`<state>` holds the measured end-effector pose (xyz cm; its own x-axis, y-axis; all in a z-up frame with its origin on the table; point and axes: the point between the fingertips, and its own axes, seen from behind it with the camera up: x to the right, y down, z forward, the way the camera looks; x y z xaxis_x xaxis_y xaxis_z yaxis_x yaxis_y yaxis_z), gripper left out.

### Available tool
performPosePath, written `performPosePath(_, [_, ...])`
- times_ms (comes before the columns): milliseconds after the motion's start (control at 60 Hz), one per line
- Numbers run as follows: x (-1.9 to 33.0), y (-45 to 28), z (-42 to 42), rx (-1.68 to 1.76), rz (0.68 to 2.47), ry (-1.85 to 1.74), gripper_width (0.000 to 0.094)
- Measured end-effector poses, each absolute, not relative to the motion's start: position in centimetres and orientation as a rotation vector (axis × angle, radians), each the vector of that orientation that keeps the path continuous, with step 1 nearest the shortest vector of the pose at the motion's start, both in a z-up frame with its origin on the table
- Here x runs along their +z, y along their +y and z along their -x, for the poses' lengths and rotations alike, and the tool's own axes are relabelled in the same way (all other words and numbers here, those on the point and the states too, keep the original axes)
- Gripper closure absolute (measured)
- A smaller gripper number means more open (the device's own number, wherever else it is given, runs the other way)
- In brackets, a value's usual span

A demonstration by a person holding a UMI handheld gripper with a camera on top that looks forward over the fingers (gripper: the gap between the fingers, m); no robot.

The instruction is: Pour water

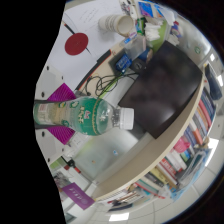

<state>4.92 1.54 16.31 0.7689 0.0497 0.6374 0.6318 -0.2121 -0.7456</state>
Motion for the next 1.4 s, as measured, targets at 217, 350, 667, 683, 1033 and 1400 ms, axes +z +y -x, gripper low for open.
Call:
performPosePath(217, [15.7,4.1,6.4,-0.840,1.582,-1.130,0.0654])
performPosePath(350, [14.8,5.4,9.6,-1.058,1.449,-1.427,0.0639])
performPosePath(667, [15.3,7.6,13.3,-1.378,1.168,-1.737,0.0639])
performPosePath(683, [15.3,7.6,13.6,-1.389,1.154,-1.749,0.0638])
performPosePath(1033, [14.2,7.5,15.0,-1.442,1.116,-1.812,0.0640])
performPosePath(1400, [16.9,4.0,13.2,-0.767,1.728,-1.063,0.0636])
